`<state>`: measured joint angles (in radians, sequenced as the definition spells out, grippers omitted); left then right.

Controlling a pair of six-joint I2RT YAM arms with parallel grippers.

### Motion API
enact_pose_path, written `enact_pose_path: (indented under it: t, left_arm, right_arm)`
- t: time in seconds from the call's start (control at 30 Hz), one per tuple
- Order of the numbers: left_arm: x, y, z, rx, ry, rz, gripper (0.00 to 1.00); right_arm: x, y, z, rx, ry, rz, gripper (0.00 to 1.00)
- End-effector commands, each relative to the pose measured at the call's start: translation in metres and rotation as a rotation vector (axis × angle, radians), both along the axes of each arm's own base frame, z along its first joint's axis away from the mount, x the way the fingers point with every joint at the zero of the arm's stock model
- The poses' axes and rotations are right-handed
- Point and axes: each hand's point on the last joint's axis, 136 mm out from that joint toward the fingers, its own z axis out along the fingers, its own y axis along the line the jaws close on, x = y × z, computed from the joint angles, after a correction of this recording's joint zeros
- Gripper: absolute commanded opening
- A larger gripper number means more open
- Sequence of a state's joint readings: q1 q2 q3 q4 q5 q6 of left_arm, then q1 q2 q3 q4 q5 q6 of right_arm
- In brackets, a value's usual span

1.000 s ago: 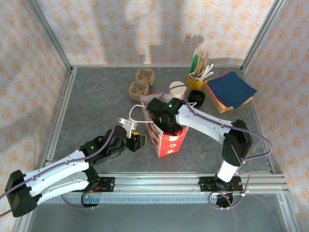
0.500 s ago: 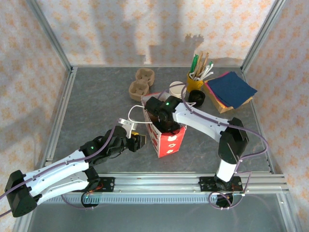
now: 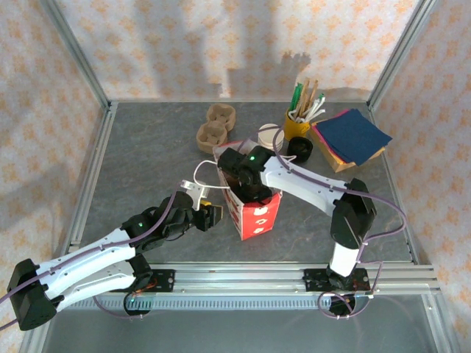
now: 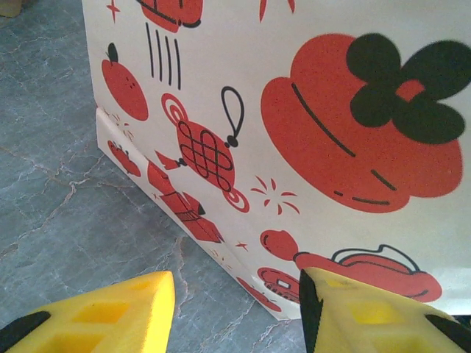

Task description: Pack the takeout coffee

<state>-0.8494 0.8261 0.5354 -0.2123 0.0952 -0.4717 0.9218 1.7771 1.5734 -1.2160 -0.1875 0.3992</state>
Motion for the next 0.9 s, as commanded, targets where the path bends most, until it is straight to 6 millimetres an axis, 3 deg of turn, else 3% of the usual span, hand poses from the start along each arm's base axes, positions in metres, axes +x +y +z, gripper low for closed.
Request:
enact_pose_path:
  t: [0.0,0.33,0.87]
  left_arm:
    - [0.004,0.001,0.006,-0.005,-0.033,0.015,0.5]
    - [0.002,0.003,0.004,-0.009,-0.031,0.018,0.5]
    - [0.003,0.001,0.015,-0.026,-0.039,0.015,0.5]
  right_arm:
    - [-0.001,0.001,0.007,-0.019,-0.011,-0.004,0.56]
    - [-0.002,0.005,0.021,-0.001,-0.045,-0.009,0.77]
    - [-0.004,0.005,0.039,0.006,-0.087,-0.016,0.87]
